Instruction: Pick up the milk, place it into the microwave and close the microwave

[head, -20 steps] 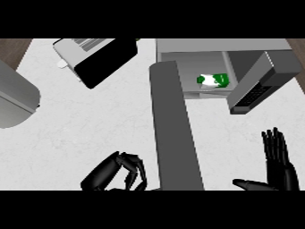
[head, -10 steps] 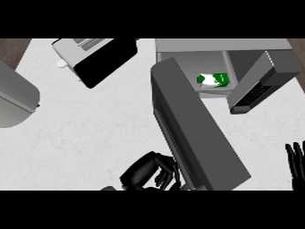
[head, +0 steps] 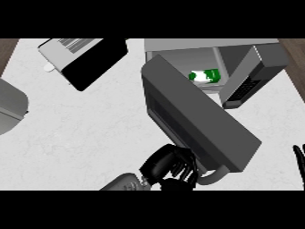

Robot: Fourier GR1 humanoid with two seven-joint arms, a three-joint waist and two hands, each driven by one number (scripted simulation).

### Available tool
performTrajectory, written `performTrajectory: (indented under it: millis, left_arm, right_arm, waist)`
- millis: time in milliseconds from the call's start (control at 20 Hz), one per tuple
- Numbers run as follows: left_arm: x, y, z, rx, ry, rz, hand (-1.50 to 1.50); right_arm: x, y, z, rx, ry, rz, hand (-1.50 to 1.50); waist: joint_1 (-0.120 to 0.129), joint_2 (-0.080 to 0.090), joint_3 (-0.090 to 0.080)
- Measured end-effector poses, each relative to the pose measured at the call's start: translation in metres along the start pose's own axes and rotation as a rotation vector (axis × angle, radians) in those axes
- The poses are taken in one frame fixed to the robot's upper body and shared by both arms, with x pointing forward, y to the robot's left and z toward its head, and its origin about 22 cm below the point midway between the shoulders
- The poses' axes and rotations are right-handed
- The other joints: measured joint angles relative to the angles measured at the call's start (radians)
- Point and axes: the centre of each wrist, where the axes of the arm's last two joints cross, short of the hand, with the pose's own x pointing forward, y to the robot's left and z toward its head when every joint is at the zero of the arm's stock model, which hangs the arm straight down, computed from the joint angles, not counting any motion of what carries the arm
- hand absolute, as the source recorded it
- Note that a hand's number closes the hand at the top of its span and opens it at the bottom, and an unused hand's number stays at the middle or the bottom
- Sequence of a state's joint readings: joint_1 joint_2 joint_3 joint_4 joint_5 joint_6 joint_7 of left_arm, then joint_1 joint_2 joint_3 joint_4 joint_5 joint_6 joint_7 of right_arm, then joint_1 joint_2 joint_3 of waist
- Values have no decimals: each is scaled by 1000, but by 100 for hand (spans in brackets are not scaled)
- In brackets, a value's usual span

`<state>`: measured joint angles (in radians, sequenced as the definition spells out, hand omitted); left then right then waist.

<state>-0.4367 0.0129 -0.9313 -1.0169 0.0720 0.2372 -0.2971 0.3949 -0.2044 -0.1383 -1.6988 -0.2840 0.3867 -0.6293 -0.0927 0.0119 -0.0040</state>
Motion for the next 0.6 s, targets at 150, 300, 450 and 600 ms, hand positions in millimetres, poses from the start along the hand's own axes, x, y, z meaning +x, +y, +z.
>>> performTrajectory:
  millis: [150,300,450,600]
  left_arm:
    - [8,2,-11,24,5,-8,150]
    - [14,6,-20,64,6,-17,150]
    - [24,14,-28,153,-36,41,-150]
    - [33,21,-36,231,-102,77,-150]
  right_arm:
    - [7,4,-9,35,-7,-9,-150]
    - [13,5,-15,69,-15,-12,-150]
    - [20,3,-21,91,-34,-12,-150]
    - [26,2,-29,106,-62,-8,-150]
  waist:
    - [-25,5,-1]
    - [-55,12,-1]
    - [-81,20,-4]
    - [-107,27,-6]
